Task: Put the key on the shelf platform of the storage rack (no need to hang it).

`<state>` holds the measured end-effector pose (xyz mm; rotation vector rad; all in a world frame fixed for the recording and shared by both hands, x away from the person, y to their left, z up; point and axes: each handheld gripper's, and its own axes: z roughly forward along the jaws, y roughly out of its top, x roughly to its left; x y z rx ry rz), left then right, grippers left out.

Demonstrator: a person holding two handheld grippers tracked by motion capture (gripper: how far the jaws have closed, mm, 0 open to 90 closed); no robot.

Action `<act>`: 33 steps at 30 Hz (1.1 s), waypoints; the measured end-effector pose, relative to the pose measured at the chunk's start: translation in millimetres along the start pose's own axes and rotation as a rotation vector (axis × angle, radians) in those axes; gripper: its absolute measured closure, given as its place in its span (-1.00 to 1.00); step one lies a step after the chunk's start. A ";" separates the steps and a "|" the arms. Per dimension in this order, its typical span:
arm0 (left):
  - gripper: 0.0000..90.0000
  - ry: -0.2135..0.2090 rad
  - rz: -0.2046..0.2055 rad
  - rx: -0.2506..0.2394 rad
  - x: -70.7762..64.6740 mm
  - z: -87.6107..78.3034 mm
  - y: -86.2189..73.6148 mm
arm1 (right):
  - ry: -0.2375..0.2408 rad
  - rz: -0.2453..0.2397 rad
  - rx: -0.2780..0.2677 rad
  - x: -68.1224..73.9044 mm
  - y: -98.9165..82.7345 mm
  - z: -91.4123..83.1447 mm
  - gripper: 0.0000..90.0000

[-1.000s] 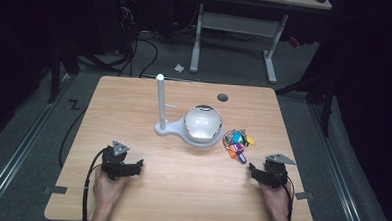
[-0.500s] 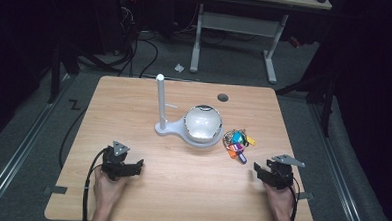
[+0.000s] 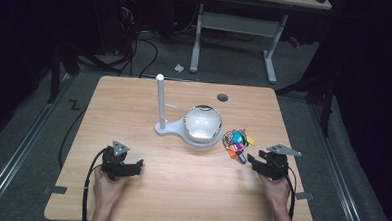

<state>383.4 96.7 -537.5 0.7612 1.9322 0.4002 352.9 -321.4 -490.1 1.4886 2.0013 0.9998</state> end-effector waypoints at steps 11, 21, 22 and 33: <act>-0.72 0.001 -0.001 -0.001 -0.1 -0.1 0.0 | 0.037 -0.012 0.011 6.1 20.4 22.4 0.03; -0.72 -0.001 -0.002 0.001 -0.1 -0.2 -0.1 | 0.042 -0.029 0.042 10.6 37.6 51.3 0.04; -0.72 -0.002 -0.001 0.001 -0.1 -0.2 -0.1 | 0.043 -0.026 0.047 11.6 39.0 54.3 0.03; -0.71 -0.002 -0.001 0.001 -0.1 -0.2 -0.1 | 0.038 -0.052 0.096 19.3 44.5 82.2 -0.07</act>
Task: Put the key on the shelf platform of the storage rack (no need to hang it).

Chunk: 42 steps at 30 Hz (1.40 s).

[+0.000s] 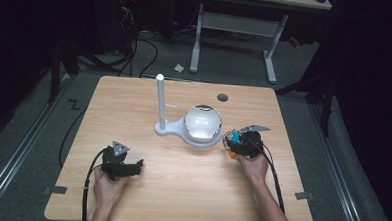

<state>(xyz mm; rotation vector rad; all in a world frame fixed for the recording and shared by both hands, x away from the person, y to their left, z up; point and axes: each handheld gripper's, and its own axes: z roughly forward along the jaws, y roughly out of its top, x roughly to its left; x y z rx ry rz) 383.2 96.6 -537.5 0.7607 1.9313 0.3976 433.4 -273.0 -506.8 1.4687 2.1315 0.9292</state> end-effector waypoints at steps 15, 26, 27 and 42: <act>-0.70 0.001 -0.003 -0.002 0.0 0.0 0.3 | -0.105 -0.055 0.067 0.7 7.1 23.5 -0.03; -0.69 0.001 -0.003 -0.002 0.0 -0.1 0.4 | -0.041 -0.058 0.046 -1.9 6.8 24.5 0.30; -0.69 0.001 -0.003 -0.002 0.0 -0.1 0.4 | -0.036 -0.054 0.048 -2.5 6.9 24.7 0.30; -0.68 0.004 -0.011 -0.002 -0.3 -0.2 0.6 | -0.012 -0.095 0.037 -2.5 8.8 26.0 0.58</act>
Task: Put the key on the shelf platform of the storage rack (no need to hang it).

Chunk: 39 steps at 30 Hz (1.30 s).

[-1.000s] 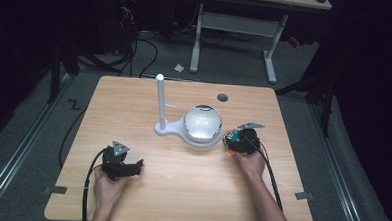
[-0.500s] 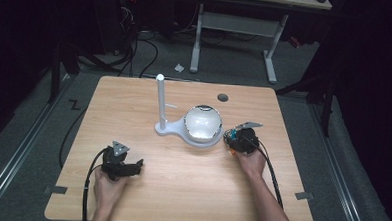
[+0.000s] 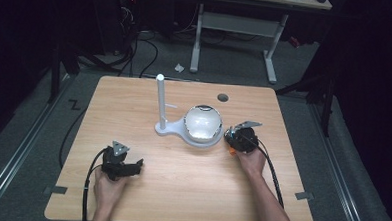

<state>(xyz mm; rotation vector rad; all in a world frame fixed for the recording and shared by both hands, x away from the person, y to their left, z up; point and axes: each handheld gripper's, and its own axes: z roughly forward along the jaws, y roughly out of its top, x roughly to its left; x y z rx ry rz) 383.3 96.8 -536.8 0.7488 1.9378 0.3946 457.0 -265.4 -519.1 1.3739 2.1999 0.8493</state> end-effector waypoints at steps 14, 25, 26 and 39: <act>-0.68 0.001 -0.002 -0.001 -0.1 0.0 0.0 | -0.003 -0.037 -0.060 0.5 4.3 -16.2 0.97; -0.67 0.004 -0.005 -0.003 -0.3 0.0 0.1 | 0.023 0.016 -0.138 -12.3 6.8 -41.3 0.97; -0.67 0.004 -0.005 -0.002 -0.3 0.0 0.1 | 0.027 0.021 -0.153 -14.2 7.7 -45.5 0.97; -0.67 0.005 -0.007 -0.003 -0.4 0.0 0.1 | 0.032 0.032 -0.222 -31.7 14.3 -90.4 0.97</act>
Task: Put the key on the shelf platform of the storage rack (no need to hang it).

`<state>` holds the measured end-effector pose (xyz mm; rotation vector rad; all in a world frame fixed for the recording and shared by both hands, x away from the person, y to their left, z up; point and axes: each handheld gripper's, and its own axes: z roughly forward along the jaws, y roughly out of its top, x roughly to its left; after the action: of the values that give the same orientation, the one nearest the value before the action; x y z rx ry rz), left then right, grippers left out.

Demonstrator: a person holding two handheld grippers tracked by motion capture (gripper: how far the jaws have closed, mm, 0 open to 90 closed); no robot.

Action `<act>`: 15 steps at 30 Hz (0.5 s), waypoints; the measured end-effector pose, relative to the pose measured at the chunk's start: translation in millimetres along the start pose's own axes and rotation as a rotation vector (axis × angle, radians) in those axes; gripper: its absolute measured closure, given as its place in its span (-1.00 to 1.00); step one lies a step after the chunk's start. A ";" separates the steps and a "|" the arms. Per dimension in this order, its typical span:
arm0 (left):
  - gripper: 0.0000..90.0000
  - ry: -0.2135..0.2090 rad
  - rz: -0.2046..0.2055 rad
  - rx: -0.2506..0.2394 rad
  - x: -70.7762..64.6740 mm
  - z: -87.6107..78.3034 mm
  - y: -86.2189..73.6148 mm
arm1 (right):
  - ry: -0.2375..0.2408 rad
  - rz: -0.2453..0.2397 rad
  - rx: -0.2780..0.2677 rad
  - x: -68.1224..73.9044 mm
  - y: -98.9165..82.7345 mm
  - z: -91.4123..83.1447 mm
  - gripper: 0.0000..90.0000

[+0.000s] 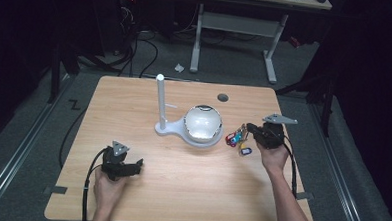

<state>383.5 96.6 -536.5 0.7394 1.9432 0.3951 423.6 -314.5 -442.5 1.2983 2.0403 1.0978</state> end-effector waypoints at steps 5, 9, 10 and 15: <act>-0.67 0.000 0.001 0.000 0.0 0.0 0.0 | 0.018 0.011 -0.035 -2.9 7.1 -14.9 0.97; -0.67 0.000 0.000 0.000 0.0 0.0 0.0 | 0.018 -0.005 -0.056 -2.3 16.0 -27.7 0.97; -0.67 0.000 0.000 0.000 0.0 0.0 0.0 | 0.021 -0.007 -0.063 -1.7 18.9 -31.1 0.97; -0.67 -0.002 0.003 0.000 0.2 0.0 0.0 | 0.037 -0.028 -0.090 1.3 31.2 -43.7 0.97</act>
<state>383.5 96.8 -536.6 0.7424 1.9404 0.3966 406.8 -322.5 -392.2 1.2102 2.0056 1.1944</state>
